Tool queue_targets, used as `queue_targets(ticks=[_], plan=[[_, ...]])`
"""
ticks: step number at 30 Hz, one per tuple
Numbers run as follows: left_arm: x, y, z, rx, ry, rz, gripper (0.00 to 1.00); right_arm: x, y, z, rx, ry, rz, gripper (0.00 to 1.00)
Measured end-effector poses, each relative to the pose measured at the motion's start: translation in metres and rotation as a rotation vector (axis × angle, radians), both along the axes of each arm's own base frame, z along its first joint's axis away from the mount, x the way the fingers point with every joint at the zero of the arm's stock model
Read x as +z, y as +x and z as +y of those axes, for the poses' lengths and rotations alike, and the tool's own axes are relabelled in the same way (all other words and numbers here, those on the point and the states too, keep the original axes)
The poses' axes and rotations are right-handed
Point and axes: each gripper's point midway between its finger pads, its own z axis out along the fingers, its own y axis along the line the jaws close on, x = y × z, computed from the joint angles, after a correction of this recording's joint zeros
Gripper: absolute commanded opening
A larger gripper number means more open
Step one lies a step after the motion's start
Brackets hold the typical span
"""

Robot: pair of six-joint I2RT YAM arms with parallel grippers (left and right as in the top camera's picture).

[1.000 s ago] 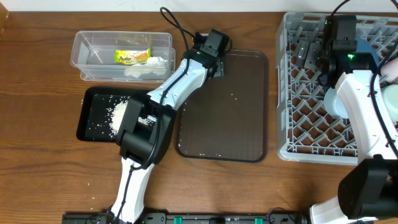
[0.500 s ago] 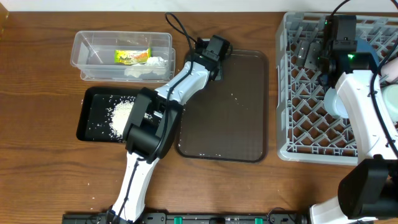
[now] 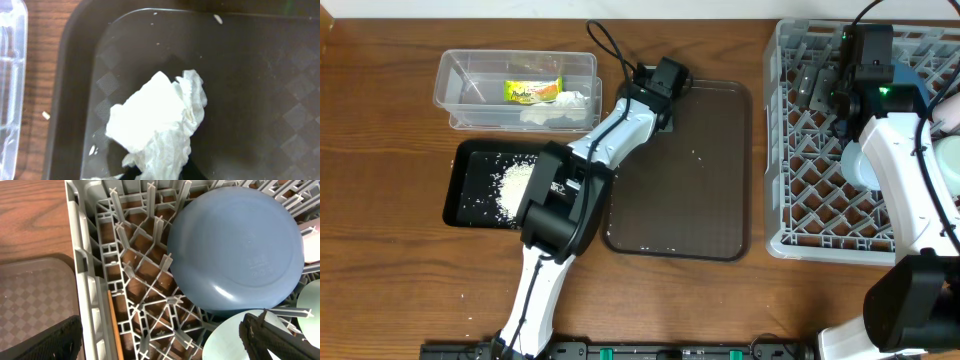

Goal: Sort waste into correct bins and load items into the dishwasher rack
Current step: 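Carry the tissue left and drop it into the clear container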

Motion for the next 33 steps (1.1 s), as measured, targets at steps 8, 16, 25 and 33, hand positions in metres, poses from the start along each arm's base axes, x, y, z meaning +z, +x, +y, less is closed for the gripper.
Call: queue_targets(ticks=[8,16,25,33], plan=[[0.086,0.006,-0.003,-0.001,-0.073,-0.138,0.06,0.0,0.0,0.0,0.0,0.0,0.0,0.99],[0.184,0.007,0.021,0.039,-0.155,-0.303,0.06,0.0,0.0,0.0,0.0,0.0,0.0,0.99],[0.172,0.01,0.118,0.346,-0.178,-0.226,0.09,0.0,0.0,0.0,0.0,0.0,0.0,0.99],[0.166,0.01,0.19,0.608,-0.229,-0.222,0.34,0.0,0.0,0.0,0.0,0.0,0.0,0.99]])
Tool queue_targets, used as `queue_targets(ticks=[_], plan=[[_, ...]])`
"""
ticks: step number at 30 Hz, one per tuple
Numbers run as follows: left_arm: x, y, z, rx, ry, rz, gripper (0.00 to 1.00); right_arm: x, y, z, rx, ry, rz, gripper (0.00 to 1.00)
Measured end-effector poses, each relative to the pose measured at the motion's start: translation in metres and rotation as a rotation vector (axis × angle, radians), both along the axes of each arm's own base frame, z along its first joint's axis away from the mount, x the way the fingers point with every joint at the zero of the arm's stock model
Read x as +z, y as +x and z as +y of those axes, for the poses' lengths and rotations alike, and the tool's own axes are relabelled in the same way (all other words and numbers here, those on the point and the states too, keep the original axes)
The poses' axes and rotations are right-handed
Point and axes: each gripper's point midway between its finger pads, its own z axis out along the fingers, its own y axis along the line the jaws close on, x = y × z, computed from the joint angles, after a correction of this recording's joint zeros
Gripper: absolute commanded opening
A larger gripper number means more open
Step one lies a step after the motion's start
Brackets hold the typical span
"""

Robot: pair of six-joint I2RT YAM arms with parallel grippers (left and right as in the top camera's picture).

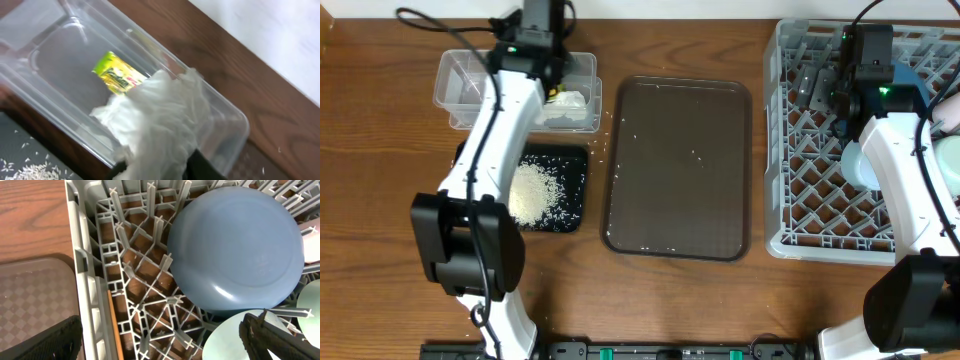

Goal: Sort waste into correct bins and load items into the dishwasher rack
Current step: 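Carry the tissue left and drop it into the clear container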

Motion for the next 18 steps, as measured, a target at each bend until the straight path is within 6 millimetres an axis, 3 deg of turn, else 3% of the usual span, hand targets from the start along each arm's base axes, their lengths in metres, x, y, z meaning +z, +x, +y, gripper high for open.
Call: queue_targets(ticks=[7,18], plan=[[0.0,0.0,0.016,0.055,-0.017,-0.006,0.72,0.0,0.0,0.0,0.0,0.0,0.0,0.99],[-0.01,-0.014,0.018,0.063,-0.013,0.065,0.78,0.0,0.0,0.0,0.0,0.0,0.0,0.99]])
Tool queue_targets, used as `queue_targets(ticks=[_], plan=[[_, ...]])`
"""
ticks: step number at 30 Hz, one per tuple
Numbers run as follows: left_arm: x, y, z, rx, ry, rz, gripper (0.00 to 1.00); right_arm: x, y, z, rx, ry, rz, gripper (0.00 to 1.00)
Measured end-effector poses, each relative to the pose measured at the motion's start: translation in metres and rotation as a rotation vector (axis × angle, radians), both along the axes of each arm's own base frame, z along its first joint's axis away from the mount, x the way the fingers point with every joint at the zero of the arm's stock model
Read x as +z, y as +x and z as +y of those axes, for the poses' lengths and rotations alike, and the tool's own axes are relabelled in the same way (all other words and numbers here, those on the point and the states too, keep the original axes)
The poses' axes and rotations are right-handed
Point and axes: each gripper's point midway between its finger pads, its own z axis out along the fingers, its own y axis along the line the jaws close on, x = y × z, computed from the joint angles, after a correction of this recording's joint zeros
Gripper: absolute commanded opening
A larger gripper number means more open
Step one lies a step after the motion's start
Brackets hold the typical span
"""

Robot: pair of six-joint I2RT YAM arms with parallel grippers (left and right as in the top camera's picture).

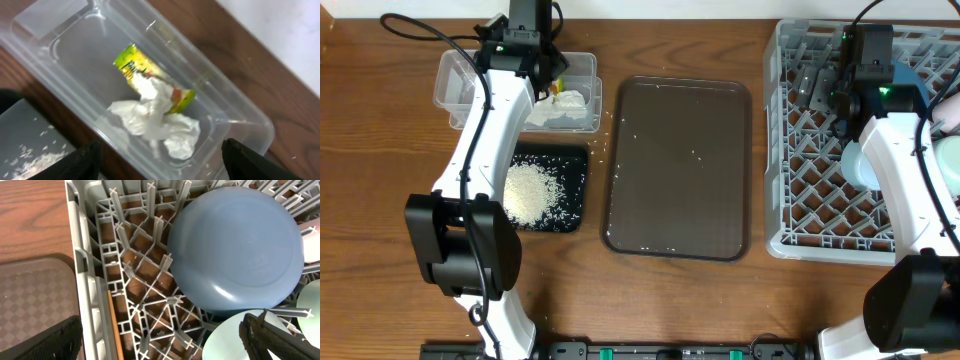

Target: Sort waste into correct bins and load items into the dishwasher rack

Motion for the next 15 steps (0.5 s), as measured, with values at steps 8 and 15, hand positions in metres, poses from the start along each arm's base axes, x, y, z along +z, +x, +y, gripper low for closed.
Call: queue_targets(ticks=[8,15], plan=[[-0.019,-0.036,-0.005,-0.024,-0.03,0.17,0.78,0.0,0.0,0.0,0.0,0.0,0.0,0.99],[0.017,-0.062,-0.011,-0.05,-0.075,0.155,0.78,0.0,0.0,0.0,0.0,0.0,0.0,0.99]])
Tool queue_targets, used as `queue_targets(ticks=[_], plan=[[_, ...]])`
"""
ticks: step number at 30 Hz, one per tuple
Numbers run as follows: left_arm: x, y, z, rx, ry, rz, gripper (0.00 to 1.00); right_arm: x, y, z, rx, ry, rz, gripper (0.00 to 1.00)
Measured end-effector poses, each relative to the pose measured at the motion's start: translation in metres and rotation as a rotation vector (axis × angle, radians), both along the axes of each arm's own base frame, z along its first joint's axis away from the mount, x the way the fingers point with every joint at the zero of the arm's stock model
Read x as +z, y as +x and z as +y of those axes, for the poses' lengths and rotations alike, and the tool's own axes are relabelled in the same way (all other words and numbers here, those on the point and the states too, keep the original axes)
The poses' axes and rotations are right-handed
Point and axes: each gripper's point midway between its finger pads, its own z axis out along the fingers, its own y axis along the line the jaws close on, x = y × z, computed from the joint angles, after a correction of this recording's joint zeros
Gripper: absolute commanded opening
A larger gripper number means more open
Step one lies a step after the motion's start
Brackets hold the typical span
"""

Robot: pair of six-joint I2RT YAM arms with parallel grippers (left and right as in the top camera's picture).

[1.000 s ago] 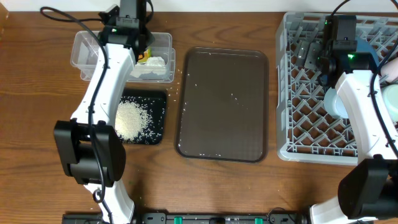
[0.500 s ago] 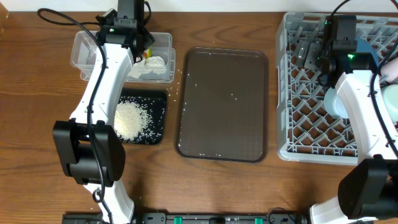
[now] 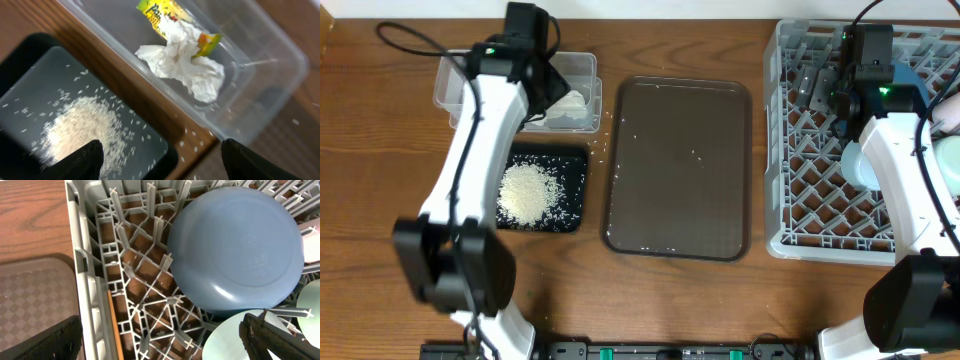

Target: Sort waste into correct bins and load items into the dishwasher rack

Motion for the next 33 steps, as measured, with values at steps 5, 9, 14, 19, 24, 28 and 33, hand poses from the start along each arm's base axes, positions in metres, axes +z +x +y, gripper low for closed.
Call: queue_targets(ticks=[5,9,14,19,24,28,33], plan=[[0.043,-0.037,0.003,-0.003,-0.007,-0.027,0.78,0.0,0.0,0.0,0.0,0.0,0.0,0.99],[0.049,-0.064,0.006,-0.002,-0.002,0.03,0.77,0.0,0.0,0.0,0.0,0.0,0.0,0.99],[0.044,-0.076,0.007,-0.003,0.004,0.083,0.77,0.0,0.0,0.0,0.0,0.0,0.0,0.99],[0.032,-0.081,0.008,-0.002,0.008,0.121,0.77,0.0,0.0,0.0,0.0,0.0,0.0,0.99],[0.012,-0.097,0.01,0.002,0.016,0.203,0.77,0.0,0.0,0.0,0.0,0.0,0.0,0.99],[0.007,-0.101,0.01,0.002,0.018,0.223,0.77,0.0,0.0,0.0,0.0,0.0,0.0,0.99],[0.019,-0.106,0.01,-0.002,0.014,0.184,0.78,0.0,0.0,0.0,0.0,0.0,0.0,0.99]])
